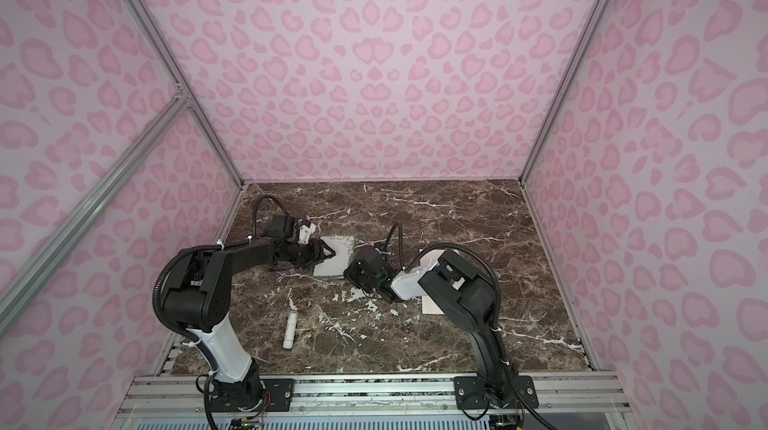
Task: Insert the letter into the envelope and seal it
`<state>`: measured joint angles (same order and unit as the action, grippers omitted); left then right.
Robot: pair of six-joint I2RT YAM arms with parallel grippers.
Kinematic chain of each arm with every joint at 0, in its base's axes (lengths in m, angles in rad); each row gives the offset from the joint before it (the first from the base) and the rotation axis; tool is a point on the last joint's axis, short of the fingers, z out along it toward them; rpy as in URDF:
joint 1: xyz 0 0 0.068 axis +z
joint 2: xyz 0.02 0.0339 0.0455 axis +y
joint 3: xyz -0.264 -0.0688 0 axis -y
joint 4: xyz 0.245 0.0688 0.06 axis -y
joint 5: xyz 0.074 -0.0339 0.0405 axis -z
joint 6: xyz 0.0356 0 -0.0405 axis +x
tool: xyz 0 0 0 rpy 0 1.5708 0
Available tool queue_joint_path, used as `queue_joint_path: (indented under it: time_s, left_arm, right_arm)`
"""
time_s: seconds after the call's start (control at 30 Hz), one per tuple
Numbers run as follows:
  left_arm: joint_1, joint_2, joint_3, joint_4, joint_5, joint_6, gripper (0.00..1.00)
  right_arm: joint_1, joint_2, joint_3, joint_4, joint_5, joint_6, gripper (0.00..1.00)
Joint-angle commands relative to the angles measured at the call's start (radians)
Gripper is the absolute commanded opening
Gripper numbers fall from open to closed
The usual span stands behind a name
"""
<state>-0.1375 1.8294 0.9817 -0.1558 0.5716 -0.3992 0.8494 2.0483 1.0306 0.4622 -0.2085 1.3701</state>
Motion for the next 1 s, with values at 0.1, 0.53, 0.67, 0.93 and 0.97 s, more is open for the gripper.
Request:
queue_joint_path:
  time_s: [0.1,0.53,0.67,0.93,0.97]
  left_arm:
    - [-0.001,0.008,-0.003,-0.096,-0.076,0.011,0.63]
    - [-0.002,-0.065,-0.009,-0.087,-0.063,0.019,0.65]
    - [-0.004,-0.124,-0.018,-0.089,-0.061,0.014,0.7]
    - [-0.006,-0.288,-0.026,-0.163,-0.096,0.02,0.74]
    - [-0.006,-0.31,-0.029,-0.174,-0.103,0.023,0.74]
  right_arm:
    - [0.0,0.011,0.006,-0.025,0.017,-0.025,0.03]
    - [-0.001,-0.039,0.012,-0.104,0.029,-0.122,0.0]
    - [-0.001,-0.067,0.004,-0.124,0.036,-0.155,0.0]
    - [-0.001,-0.142,-0.034,-0.168,0.04,-0.223,0.0]
    - [-0.001,-0.153,-0.042,-0.173,0.042,-0.233,0.0]
